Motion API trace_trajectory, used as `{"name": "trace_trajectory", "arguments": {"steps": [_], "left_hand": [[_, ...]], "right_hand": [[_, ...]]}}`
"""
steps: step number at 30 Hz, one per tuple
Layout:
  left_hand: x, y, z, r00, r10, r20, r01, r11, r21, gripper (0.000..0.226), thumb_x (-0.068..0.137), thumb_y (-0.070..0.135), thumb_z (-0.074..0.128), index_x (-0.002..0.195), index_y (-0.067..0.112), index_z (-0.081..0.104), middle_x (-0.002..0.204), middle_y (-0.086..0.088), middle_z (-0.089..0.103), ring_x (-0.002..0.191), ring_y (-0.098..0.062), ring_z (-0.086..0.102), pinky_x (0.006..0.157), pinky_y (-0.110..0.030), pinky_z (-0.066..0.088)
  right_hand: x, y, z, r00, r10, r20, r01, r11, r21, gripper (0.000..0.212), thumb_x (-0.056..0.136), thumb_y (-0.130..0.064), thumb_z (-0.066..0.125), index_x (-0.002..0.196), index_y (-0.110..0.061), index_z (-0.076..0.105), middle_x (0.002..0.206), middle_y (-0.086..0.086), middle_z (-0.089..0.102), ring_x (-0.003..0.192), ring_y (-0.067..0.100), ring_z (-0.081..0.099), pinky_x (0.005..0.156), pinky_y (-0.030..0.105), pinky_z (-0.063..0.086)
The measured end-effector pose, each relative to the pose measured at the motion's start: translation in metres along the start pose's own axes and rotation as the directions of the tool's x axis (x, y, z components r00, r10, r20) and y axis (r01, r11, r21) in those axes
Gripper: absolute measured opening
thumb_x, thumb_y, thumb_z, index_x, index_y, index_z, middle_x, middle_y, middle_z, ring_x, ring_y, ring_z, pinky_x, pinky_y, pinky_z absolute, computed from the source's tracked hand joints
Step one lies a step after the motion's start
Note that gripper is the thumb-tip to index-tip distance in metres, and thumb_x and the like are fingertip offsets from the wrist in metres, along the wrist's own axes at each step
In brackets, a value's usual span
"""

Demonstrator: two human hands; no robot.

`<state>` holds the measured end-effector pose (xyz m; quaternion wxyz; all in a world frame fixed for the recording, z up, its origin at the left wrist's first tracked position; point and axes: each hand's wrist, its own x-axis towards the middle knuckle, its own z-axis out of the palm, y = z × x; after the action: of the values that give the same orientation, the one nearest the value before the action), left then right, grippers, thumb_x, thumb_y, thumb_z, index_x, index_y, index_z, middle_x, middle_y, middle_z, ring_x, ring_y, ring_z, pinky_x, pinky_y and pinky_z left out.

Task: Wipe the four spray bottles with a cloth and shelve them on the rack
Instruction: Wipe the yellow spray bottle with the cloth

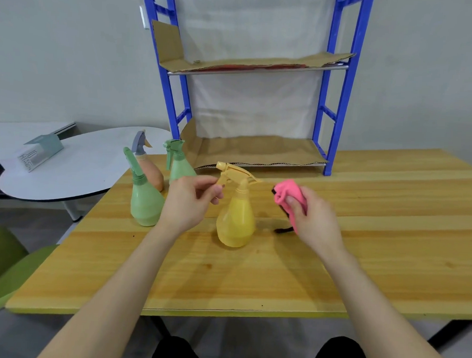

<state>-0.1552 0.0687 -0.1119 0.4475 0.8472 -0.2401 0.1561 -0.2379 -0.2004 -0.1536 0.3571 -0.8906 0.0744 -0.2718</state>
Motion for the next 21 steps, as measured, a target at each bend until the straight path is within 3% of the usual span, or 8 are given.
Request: {"name": "trace_trajectory", "arguments": {"steps": [2, 6, 11, 17, 21], "left_hand": [[0.007, 0.006, 0.005, 0.998, -0.002, -0.066, 0.002, 1.000, 0.002, 0.013, 0.103, 0.018, 0.071, 0.096, 0.014, 0.082, 0.080, 0.009, 0.081, 0.068, -0.006, 0.077, 0.076, -0.044, 0.066], [0.038, 0.024, 0.031, 0.992, -0.001, -0.125, 0.004, 1.000, 0.024, 0.009, 0.105, 0.031, 0.068, 0.101, 0.031, 0.076, 0.082, 0.018, 0.080, 0.062, -0.002, 0.074, 0.071, -0.039, 0.067], [0.088, 0.051, 0.092, 0.989, 0.019, -0.149, 0.010, 0.982, 0.189, 0.021, 0.100, 0.049, 0.059, 0.095, 0.032, 0.070, 0.079, 0.021, 0.079, 0.072, -0.009, 0.077, 0.074, -0.040, 0.065], [0.135, 0.084, 0.179, 0.993, -0.019, -0.118, 0.051, 0.960, 0.277, 0.024, 0.098, 0.050, 0.059, 0.101, 0.029, 0.071, 0.085, 0.007, 0.080, 0.095, -0.027, 0.076, 0.079, -0.039, 0.060], [0.141, 0.093, 0.222, 0.996, -0.088, 0.004, 0.084, 0.965, 0.249, 0.021, 0.097, 0.052, 0.061, 0.098, 0.031, 0.064, 0.084, 0.003, 0.079, 0.097, -0.025, 0.075, 0.082, -0.040, 0.061]], "right_hand": [[-0.002, 0.016, -0.010, 1.000, -0.005, -0.008, 0.003, 0.986, -0.165, 0.016, 0.109, -0.026, 0.057, 0.119, -0.023, 0.069, 0.106, 0.000, 0.068, 0.089, 0.026, 0.063, 0.072, 0.038, 0.046], [-0.005, 0.054, -0.018, 0.953, 0.126, 0.277, 0.030, 0.868, -0.496, 0.031, 0.108, -0.024, 0.053, 0.137, -0.018, 0.065, 0.132, 0.006, 0.069, 0.116, 0.031, 0.065, 0.095, 0.042, 0.054], [-0.010, 0.066, -0.015, 0.934, 0.104, 0.342, 0.093, 0.852, -0.515, 0.039, 0.109, -0.021, 0.047, 0.144, -0.011, 0.059, 0.147, 0.009, 0.062, 0.137, 0.030, 0.055, 0.118, 0.036, 0.036], [-0.009, 0.078, -0.008, 0.937, 0.090, 0.338, 0.091, 0.869, -0.486, 0.035, 0.108, -0.022, 0.047, 0.139, -0.010, 0.060, 0.143, 0.009, 0.064, 0.138, 0.031, 0.053, 0.121, 0.037, 0.034], [-0.008, 0.085, -0.003, 0.938, 0.102, 0.332, 0.062, 0.892, -0.447, 0.038, 0.107, -0.024, 0.046, 0.138, -0.010, 0.062, 0.147, 0.010, 0.063, 0.142, 0.033, 0.051, 0.124, 0.040, 0.032]]}}
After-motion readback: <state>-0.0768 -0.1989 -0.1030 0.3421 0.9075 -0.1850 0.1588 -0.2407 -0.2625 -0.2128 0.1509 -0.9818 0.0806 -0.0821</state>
